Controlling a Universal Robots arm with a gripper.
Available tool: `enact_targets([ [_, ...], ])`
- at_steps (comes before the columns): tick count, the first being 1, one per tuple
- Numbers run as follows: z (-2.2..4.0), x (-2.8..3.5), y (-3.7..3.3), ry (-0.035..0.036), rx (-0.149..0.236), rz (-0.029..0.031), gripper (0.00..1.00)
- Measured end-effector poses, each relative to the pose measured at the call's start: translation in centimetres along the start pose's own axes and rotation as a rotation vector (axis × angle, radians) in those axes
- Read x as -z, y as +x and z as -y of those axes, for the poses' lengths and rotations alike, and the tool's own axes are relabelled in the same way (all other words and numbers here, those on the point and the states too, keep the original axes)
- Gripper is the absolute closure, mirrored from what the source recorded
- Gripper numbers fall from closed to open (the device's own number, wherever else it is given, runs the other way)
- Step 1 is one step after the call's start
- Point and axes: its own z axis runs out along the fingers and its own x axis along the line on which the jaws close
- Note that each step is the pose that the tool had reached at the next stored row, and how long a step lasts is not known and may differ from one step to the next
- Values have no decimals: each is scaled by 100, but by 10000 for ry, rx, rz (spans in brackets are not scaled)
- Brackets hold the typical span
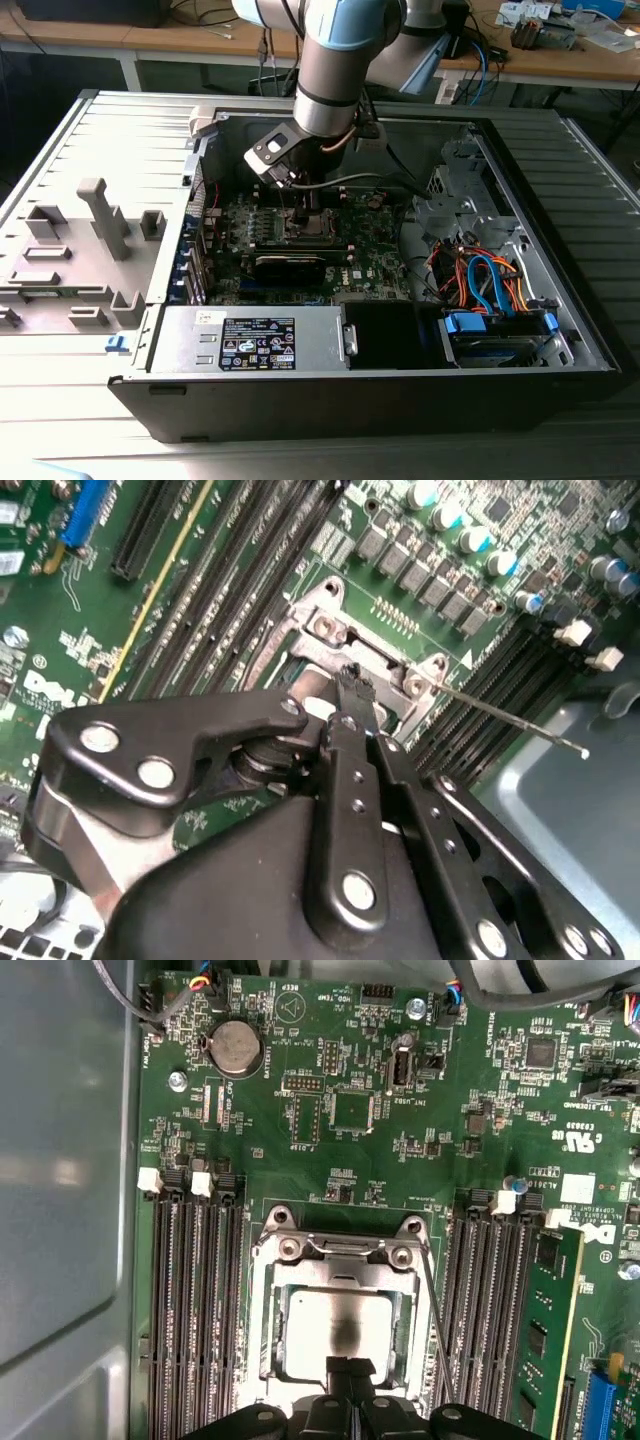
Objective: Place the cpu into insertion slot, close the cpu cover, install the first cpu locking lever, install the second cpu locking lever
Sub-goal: 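Close the cpu cover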
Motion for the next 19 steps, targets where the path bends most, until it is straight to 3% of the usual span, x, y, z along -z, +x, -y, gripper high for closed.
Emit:
enact_targets([
  [3,6,-6,1,-3,180,-31,89],
  [6,7,-11,8,-5,473,-18,89],
  [10,8,-12,8,-20,513,-19,89],
  [12,14,-13,9,-304,509,10,89],
  [14,24,-14,9,-727,506,54,89],
  [15,29,-15,10,-878,502,69,89],
  [19,40,-17,10,-922,500,76,89],
])
